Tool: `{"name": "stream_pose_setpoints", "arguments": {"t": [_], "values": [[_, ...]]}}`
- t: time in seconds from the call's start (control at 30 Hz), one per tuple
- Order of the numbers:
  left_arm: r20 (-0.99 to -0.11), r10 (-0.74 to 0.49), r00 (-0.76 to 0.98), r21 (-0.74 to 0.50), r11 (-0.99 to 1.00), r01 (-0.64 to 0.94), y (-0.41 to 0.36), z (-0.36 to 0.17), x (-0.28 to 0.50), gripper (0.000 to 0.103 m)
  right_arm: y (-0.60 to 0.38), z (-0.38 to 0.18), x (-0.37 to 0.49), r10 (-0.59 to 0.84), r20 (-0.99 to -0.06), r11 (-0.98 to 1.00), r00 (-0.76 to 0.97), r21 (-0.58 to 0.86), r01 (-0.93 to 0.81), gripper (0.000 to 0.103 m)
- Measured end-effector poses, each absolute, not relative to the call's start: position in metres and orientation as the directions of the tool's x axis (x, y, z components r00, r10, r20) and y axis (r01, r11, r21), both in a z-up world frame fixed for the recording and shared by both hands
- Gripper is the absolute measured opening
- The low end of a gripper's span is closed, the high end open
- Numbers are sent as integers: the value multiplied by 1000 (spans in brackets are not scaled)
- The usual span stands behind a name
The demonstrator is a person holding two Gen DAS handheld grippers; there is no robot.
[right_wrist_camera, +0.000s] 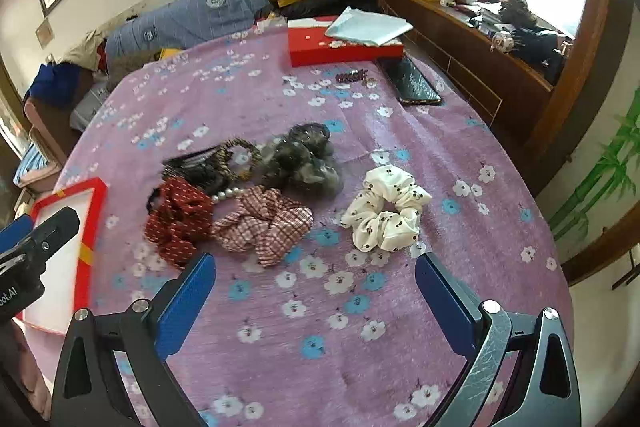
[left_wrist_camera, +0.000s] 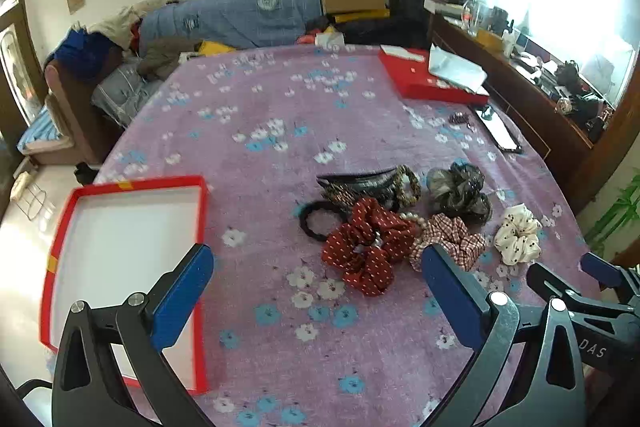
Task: Organize jewelry
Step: 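Move both tools back from the pile to view the red-rimmed tray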
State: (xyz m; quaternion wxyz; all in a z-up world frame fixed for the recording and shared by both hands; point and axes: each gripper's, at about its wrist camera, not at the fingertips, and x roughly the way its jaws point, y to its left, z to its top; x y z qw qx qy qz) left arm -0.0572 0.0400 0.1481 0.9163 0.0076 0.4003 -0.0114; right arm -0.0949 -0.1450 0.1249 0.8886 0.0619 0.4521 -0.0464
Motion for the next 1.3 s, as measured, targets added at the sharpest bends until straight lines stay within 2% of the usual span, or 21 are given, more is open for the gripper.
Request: {"name": "stream_pose_setpoints", "arguments": {"t": [0.17,0.4,1.0,1.3], "values": [[-714,-3,700,47,998,52,44,164,-69,103,-136,140,-107,-114,-789,981,603,5,192,101],[-698,-35,715,29,997,77,57,175,-81,103,-121,154,-122,-168,-770,974,616,-34,223,101],[-820,-115,561,28,970,241,81,126,-100,103,-72,124,-155,-180,-847,957,500,-34,287,101],[-819,-100,564,34,974,222,100,128,-95,103,-55,125,-147,-172,-846,962,505,-35,270,101]]}}
